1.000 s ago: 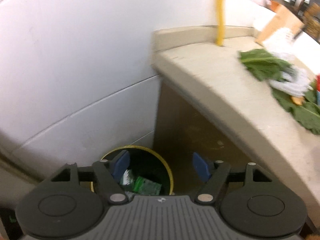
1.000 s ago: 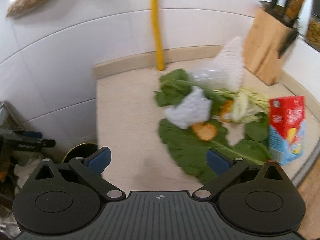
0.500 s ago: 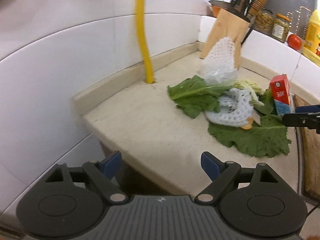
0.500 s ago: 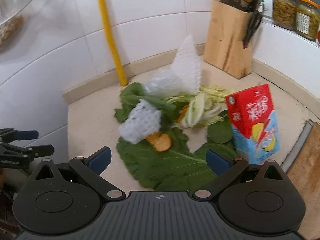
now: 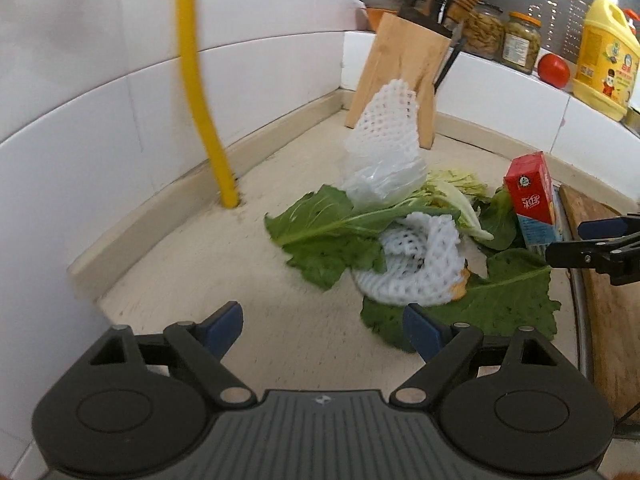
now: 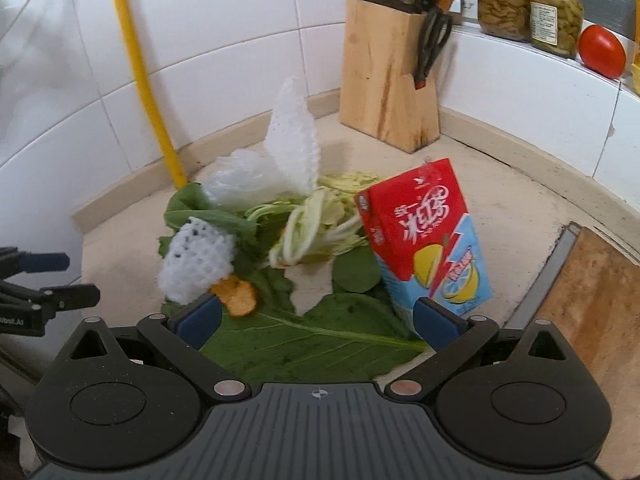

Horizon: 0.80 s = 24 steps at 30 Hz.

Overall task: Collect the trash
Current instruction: 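Grasp the red ice tea carton with the right tool while left tool grasps leaves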

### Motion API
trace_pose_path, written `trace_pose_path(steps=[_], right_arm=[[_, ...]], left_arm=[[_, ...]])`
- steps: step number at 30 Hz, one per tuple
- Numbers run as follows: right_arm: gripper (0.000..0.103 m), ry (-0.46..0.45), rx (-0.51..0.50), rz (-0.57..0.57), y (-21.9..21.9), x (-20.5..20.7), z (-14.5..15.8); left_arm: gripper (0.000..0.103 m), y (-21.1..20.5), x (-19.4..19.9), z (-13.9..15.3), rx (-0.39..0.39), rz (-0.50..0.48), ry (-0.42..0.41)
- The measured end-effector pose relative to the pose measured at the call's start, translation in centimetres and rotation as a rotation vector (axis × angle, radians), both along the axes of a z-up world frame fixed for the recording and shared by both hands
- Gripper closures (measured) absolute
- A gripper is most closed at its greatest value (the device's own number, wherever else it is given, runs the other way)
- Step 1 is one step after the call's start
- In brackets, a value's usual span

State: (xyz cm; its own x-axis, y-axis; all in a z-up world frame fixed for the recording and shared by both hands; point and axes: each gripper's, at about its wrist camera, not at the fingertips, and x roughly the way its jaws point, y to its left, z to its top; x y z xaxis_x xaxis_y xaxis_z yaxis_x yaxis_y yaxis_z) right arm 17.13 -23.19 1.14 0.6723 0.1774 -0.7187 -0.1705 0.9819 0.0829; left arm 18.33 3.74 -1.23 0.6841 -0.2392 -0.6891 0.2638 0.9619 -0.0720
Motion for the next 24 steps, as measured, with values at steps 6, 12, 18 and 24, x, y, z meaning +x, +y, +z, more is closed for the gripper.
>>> trace_pose_path(steps=[6, 12, 18, 24], right_arm=[[0.000, -0.007, -0.012, -0.034, -1.1, 0.5, 0.0], [0.000, -0.019, -0.031, -0.071, -2.3, 1.4, 0.1], [0.000, -0.024, -0.042, -0.094, -3.1, 2.0, -0.1], [0.000, -0.020, -0.082, -0.089, -3.6, 3.0, -0.7]], left_arm=[[0.021, -0.9, 2.2, 0.0, 0.021, -0.032, -0.009], [0.021, -1.8, 4.5, -0.5, 0.047, -0.075, -0.021], [0.021, -2.2, 6.6, -0.8, 0.081, -0.139, -0.035], [0.021, -2.6, 8.5, -1.3, 0.112, -0.225, -0.035]])
